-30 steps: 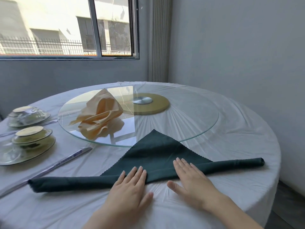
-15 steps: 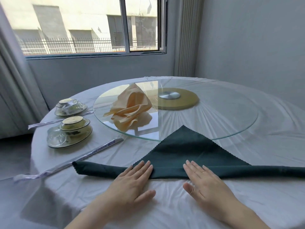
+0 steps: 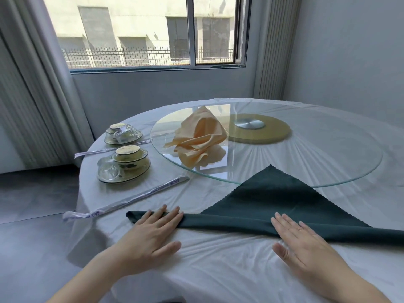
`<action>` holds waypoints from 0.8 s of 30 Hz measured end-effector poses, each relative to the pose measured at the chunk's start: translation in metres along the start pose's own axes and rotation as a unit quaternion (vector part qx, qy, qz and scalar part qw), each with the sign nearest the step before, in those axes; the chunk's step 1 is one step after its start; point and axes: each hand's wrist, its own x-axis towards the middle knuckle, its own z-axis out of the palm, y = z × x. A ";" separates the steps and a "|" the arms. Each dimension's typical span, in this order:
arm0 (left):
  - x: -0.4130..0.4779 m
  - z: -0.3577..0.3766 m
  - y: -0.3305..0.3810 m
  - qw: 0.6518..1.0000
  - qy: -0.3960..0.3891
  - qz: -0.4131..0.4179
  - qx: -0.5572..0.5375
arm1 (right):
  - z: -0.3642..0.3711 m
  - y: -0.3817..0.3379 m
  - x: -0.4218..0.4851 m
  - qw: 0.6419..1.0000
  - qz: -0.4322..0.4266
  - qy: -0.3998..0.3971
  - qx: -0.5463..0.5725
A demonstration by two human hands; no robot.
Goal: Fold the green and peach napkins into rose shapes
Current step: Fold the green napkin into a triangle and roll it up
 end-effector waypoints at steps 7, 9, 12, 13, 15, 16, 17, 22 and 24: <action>0.020 -0.024 0.039 0.994 0.110 0.017 -0.020 | -0.001 -0.001 -0.002 1.000 -0.004 0.007 0.018; 0.033 -0.024 0.067 0.989 0.123 0.069 -0.043 | -0.001 -0.001 -0.002 1.000 -0.005 0.011 0.027; 0.056 -0.016 0.104 0.978 0.127 0.147 -0.079 | 0.001 -0.001 -0.002 1.000 -0.002 0.022 0.022; 0.062 -0.014 0.112 0.974 0.136 0.160 -0.091 | 0.001 -0.001 -0.002 0.999 0.000 0.026 0.019; 0.072 -0.009 0.119 0.968 0.154 0.158 -0.122 | 0.002 -0.001 -0.002 0.999 0.001 0.037 0.019; 0.076 -0.005 0.119 0.965 0.164 0.156 -0.132 | 0.002 -0.001 -0.002 0.999 -0.002 0.043 0.027; 0.079 -0.002 0.119 0.964 0.171 0.153 -0.135 | 0.001 -0.001 -0.003 0.998 -0.007 0.048 0.045; 0.088 0.006 0.114 0.963 0.176 0.136 -0.152 | -0.004 0.022 -0.013 0.970 0.006 0.158 0.184; 0.091 0.006 0.113 0.961 0.182 0.129 -0.166 | -0.002 0.039 -0.015 0.966 0.012 0.207 0.154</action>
